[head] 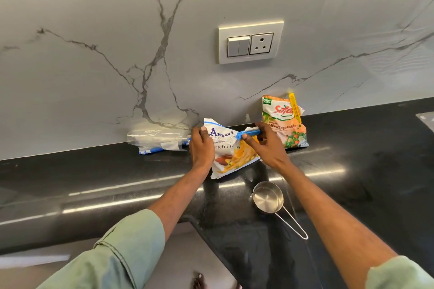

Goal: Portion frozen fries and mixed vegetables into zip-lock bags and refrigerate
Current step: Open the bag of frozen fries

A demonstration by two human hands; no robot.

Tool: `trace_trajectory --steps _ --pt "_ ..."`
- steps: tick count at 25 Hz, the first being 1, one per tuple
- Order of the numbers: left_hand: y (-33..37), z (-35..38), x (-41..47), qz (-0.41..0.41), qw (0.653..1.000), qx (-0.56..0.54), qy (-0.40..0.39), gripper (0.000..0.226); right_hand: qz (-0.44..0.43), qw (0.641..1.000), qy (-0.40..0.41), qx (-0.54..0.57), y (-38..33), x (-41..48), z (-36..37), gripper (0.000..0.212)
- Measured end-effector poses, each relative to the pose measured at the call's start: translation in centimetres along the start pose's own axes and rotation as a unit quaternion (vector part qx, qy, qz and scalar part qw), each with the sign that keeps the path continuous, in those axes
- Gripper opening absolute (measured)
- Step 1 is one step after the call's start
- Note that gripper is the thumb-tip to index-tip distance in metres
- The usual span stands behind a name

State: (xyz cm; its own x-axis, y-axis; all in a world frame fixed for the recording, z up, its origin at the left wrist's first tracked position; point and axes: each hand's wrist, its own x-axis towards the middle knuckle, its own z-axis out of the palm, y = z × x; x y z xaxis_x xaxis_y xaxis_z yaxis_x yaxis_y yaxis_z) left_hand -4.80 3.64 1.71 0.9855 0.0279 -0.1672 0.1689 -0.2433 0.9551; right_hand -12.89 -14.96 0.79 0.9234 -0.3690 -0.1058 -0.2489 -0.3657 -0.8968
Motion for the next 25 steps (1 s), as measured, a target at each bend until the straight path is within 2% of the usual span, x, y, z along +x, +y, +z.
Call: trace_trajectory --steps 3,5,7,9,10,12,14,16,19,21,25 --pt "0.4 -0.3 -1.0 -0.009 1.0 -0.025 -0.012 0.017 -0.096 0.992 0.025 -0.072 -0.2 -0.6 -0.8 0.067" --pt "0.8 -0.7 -1.5 -0.002 0.999 -0.029 -0.02 0.011 -0.192 0.965 0.004 -0.177 -0.3 -0.6 -1.2 0.055" --pt "0.9 -1.0 -1.9 0.016 0.999 -0.007 -0.035 0.028 -0.249 0.932 -0.034 -0.262 -0.3 -0.9 -1.3 0.043" --pt "0.8 -0.9 -2.6 0.057 0.994 0.083 -0.053 0.04 -0.275 0.912 -0.034 -0.303 -0.6 -1.5 -1.2 0.032" --pt "0.7 -0.7 -2.9 0.108 0.977 0.177 -0.047 0.041 -0.284 0.907 -0.025 -0.309 -0.8 -1.6 -1.2 0.029" --pt "0.3 -0.5 -3.7 0.262 0.901 0.344 -0.037 0.039 -0.289 0.906 -0.017 -0.309 -1.2 -1.9 -1.4 0.025" --pt "-0.1 -0.5 -4.4 0.385 0.829 0.394 -0.091 0.045 -0.294 0.904 -0.013 -0.31 -1.4 -1.9 -1.5 0.025" --pt "-0.7 -0.6 -5.3 0.396 0.818 0.392 -0.141 0.053 -0.28 0.909 -0.011 -0.309 -1.6 -2.0 -1.5 0.026" --pt "-0.8 -0.3 -5.6 0.412 0.816 0.397 -0.087 0.051 -0.238 0.93 -0.005 -0.28 -1.9 -2.5 -1.4 0.027" --pt "-0.2 -0.1 -5.6 0.433 0.792 0.425 -0.068 0.042 -0.232 0.934 0.005 -0.273 -1.8 -2.6 -1.3 0.025" --pt "0.3 -0.3 -5.2 0.494 0.726 0.47 -0.088 0.028 -0.216 0.929 0.011 -0.301 -2.0 -2.6 -1.2 0.028"
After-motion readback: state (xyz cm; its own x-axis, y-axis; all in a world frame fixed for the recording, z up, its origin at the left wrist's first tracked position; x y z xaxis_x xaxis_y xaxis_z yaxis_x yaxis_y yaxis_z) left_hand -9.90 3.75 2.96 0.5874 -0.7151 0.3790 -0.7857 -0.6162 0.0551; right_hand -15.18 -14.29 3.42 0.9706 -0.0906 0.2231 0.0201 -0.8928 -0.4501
